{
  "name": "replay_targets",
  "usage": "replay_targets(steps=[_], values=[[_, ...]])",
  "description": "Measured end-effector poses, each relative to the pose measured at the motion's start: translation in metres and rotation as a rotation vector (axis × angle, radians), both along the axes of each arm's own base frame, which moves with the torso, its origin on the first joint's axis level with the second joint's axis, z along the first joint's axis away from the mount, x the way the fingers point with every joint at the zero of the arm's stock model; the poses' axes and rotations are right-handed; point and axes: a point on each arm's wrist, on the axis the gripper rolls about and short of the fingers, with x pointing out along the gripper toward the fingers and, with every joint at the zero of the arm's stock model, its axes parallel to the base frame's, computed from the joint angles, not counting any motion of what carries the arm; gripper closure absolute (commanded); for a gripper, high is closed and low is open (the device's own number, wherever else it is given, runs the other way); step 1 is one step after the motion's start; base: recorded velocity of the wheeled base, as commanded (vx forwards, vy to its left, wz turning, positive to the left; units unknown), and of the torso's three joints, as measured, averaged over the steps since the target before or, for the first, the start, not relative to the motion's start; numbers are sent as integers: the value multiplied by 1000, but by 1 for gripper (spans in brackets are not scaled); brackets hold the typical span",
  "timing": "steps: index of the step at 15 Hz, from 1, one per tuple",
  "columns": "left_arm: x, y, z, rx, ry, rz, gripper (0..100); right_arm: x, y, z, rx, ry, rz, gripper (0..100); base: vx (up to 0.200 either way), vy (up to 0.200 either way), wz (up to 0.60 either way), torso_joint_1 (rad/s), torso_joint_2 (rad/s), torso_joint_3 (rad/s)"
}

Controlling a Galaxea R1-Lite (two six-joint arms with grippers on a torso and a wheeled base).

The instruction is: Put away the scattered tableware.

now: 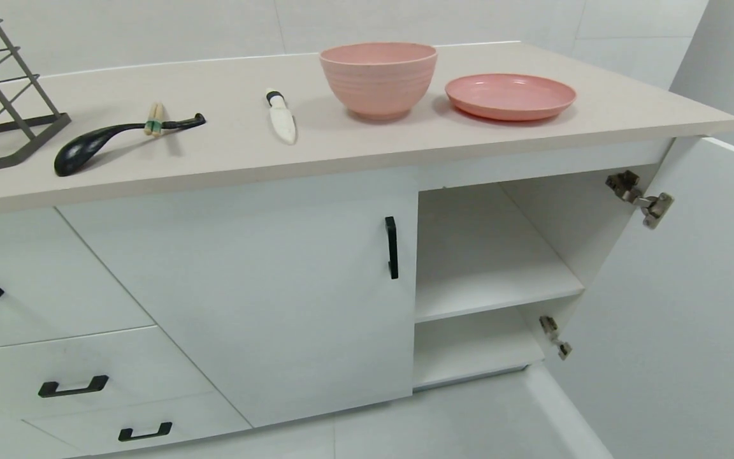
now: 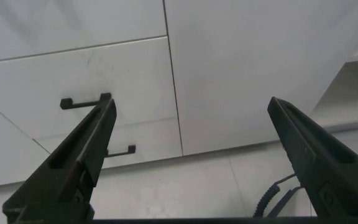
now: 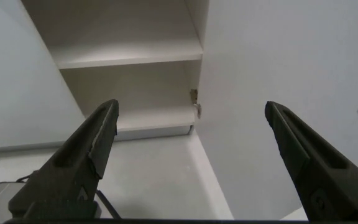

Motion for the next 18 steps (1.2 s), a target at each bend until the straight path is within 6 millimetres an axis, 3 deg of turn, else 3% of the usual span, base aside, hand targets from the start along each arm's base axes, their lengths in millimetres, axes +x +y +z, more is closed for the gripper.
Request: replay_targets(steps=[4, 14, 18], values=[[0, 0, 0, -29, -1, 0, 0, 0, -1, 0, 3, 0, -25, 0, 150, 0, 0, 1, 2, 3], [0, 0, 0, -36, -1, 0, 0, 0, -1, 0, 1, 0, -32, 0, 0, 0, 0, 0, 0, 0], [0, 0, 0, -38, -1, 0, 0, 0, -1, 0, 1, 0, -30, 0, 0, 0, 0, 185, -95, -57]])
